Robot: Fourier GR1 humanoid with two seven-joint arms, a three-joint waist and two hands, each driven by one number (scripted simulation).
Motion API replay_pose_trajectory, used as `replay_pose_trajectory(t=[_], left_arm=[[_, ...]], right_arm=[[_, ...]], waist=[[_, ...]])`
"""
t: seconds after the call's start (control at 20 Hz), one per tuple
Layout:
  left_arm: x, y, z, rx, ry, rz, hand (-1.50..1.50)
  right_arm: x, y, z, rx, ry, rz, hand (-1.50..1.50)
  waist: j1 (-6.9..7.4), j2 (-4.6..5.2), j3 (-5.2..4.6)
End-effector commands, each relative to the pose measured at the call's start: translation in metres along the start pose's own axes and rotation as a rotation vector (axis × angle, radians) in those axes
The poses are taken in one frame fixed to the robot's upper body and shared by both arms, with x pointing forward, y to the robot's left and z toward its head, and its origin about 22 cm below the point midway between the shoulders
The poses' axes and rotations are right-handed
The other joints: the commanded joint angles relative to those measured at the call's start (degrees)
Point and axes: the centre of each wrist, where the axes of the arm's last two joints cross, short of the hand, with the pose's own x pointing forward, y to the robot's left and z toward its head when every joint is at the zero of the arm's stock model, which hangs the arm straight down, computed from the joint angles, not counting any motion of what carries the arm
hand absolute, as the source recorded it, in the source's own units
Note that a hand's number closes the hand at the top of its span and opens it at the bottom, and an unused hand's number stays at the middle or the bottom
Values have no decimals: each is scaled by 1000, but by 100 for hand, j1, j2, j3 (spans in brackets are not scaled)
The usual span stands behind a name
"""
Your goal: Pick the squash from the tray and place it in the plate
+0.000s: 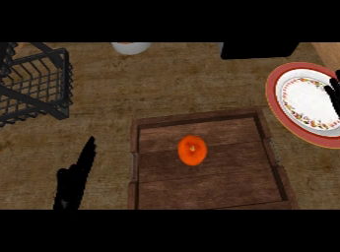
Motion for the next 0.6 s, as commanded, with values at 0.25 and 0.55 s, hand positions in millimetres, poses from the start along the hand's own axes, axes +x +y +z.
replay_pose_trajectory(t=[0.25, 0.55], left_arm=[[43, 26, -27, 1, 95, 82, 0], [31, 7, -13, -71, 90, 138, 0]], right_arm=[[84, 31, -29, -181, -211, -31, 150], [3, 61, 18, -571, -109, 207, -150]], waist=[[160, 39, -216], [112, 41, -212]])
